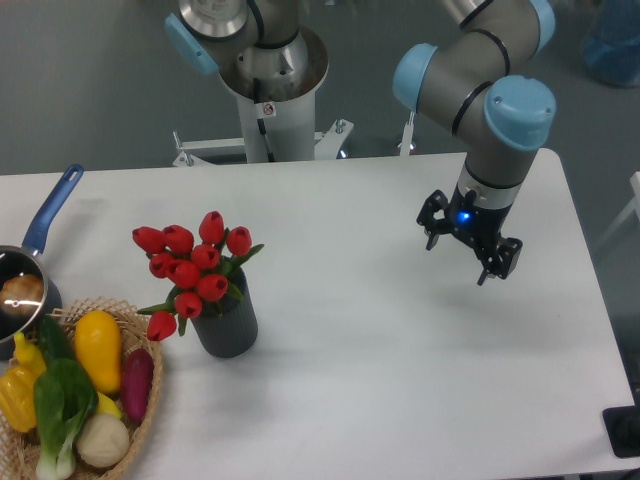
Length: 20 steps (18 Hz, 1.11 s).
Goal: Pick up the flowers from the vase
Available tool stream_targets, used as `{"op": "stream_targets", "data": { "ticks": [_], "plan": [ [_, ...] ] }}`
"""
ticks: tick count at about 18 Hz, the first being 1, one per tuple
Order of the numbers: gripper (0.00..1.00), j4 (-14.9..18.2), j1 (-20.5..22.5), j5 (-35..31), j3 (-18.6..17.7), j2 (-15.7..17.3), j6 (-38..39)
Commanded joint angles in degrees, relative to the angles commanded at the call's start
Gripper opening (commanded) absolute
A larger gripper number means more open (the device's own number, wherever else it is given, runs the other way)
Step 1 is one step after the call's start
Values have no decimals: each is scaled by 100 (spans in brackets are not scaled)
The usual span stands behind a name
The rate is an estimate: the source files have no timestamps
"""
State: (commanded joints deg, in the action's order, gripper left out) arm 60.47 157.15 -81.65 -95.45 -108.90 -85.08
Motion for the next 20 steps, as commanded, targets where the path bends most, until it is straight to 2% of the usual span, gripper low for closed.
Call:
{"op": "stream_targets", "data": {
  "ticks": [6, 14, 18, 20],
  "plan": [
    [100, 9, 0, 26, -26, 0, 17],
    [100, -44, -88, 70, -387, 44, 9],
    [100, -97, 0, 718, -475, 62, 17],
    [100, -88, 61, 817, -475, 62, 18]
  ]
}}
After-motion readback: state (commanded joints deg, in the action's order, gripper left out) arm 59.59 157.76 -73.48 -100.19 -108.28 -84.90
